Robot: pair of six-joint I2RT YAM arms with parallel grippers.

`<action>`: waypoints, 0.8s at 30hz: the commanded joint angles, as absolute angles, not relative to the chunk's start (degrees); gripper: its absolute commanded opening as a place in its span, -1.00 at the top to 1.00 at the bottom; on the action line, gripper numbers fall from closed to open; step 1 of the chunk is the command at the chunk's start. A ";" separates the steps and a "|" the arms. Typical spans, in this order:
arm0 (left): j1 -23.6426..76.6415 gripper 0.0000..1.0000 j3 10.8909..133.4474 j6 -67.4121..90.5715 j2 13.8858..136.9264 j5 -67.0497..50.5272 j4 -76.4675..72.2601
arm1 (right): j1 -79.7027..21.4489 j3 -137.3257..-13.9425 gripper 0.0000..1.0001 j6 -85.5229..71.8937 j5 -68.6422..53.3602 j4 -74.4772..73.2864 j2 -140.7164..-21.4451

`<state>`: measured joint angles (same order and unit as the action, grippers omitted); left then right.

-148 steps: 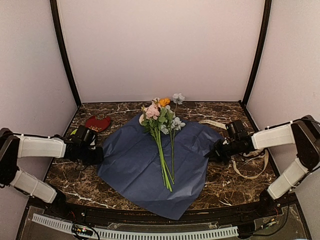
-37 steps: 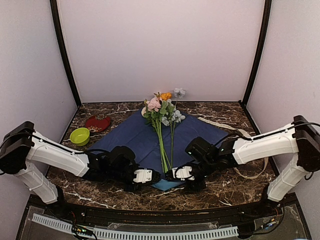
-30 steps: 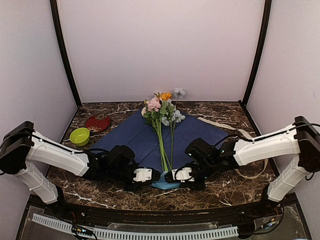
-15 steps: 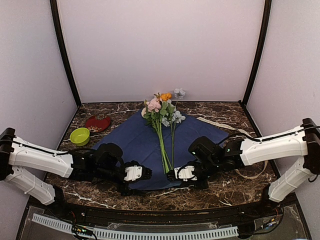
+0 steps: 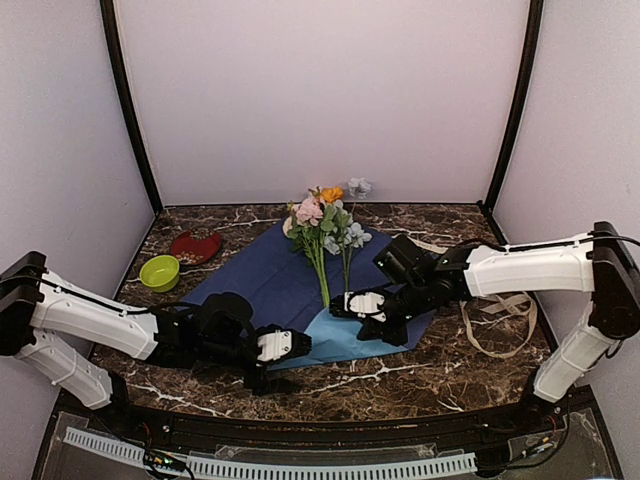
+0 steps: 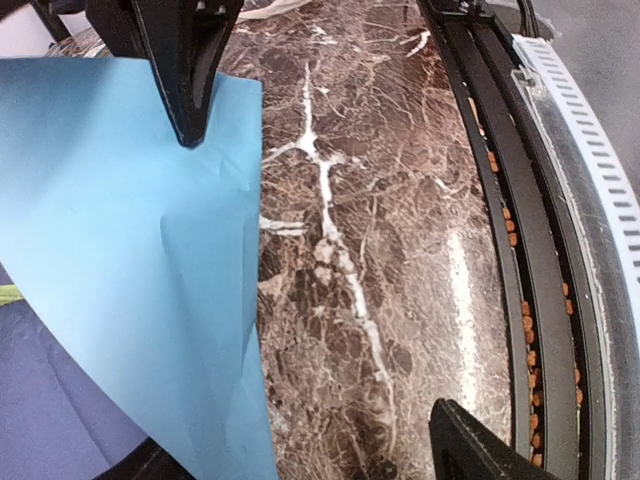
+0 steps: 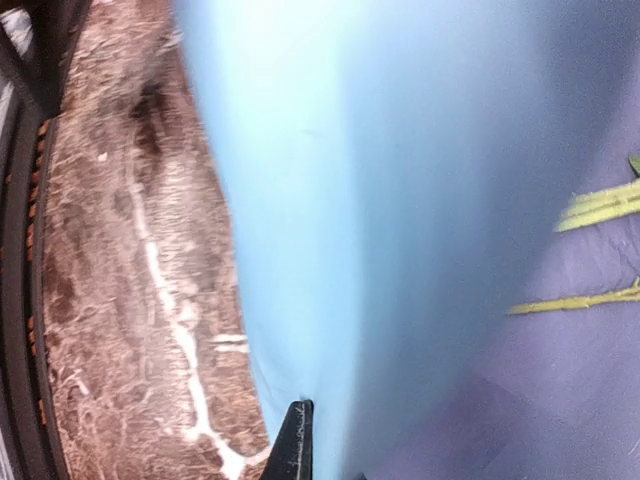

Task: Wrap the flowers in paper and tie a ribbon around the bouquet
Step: Fold the bottom corner of the flattened wrapping paper at the center of the board, then pass from the right arm to the left

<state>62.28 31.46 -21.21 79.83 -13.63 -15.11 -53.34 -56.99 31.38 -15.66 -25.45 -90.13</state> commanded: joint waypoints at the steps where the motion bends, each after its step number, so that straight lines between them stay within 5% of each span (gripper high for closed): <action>1: 59.34 -0.56 28.43 -14.31 79.17 -13.84 -23.90 | -50.86 -60.89 1.00 30.09 -17.07 -26.61 -94.77; 9: 57.77 -0.45 30.78 -10.37 82.29 -10.64 -23.57 | -46.95 -63.15 1.00 25.52 -18.02 -22.73 -98.66; 24: 56.29 0.46 33.31 -3.25 87.84 -4.74 -19.84 | -46.07 -61.62 1.00 18.82 -14.59 -19.65 -99.59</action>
<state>56.40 31.48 -5.30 86.87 -5.48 -22.04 -46.70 -61.76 21.87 -16.21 -22.28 -98.74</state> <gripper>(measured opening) 0.308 0.004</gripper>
